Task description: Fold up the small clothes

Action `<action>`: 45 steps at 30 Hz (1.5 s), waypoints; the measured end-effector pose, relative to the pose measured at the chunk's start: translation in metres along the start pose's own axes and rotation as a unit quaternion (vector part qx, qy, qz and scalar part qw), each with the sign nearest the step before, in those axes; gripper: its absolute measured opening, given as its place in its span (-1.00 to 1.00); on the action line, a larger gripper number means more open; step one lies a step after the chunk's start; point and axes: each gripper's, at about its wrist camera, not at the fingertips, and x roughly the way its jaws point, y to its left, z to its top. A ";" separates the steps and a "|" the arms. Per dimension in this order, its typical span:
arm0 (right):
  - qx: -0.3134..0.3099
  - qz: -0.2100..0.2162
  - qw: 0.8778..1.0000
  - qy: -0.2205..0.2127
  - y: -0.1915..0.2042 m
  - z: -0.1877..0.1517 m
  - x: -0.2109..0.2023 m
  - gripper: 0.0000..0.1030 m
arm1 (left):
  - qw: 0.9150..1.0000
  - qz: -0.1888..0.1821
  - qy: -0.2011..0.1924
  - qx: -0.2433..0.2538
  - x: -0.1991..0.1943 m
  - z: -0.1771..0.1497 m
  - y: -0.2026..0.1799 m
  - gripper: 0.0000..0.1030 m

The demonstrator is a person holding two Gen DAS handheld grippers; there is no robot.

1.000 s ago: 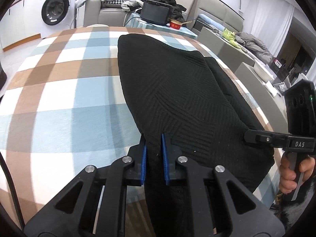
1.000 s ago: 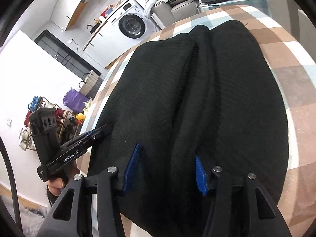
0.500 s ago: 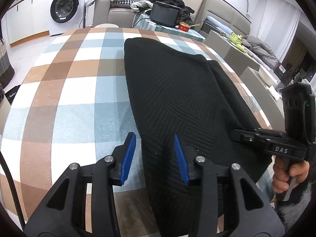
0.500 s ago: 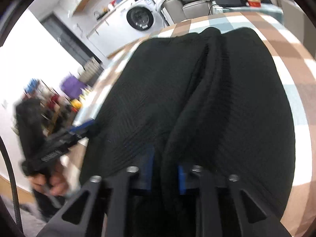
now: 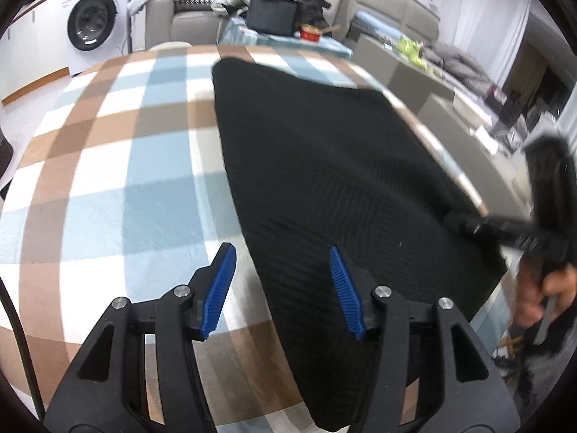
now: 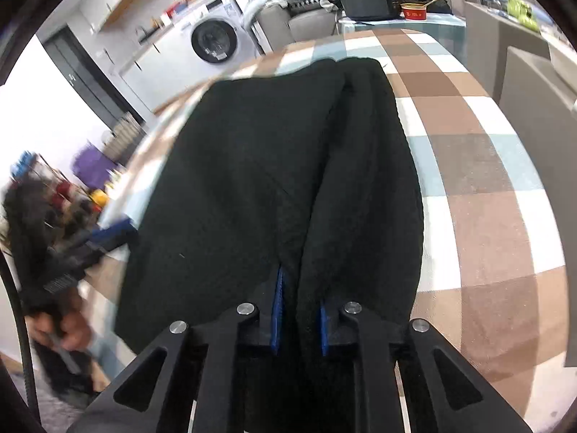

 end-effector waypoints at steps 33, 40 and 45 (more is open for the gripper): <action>0.053 0.021 0.998 -0.025 -0.065 0.130 0.033 -0.28 | 1.000 -0.014 0.012 -0.013 0.010 0.000 0.005 0.08; 0.075 0.070 0.995 -0.011 -0.040 0.028 -0.017 -0.12 | 1.000 -0.014 0.014 -0.013 0.012 0.000 0.007 0.10; 0.061 0.018 0.998 -0.014 -0.023 -0.015 -0.037 -0.12 | 1.000 -0.013 0.016 -0.010 0.013 -0.002 0.006 0.10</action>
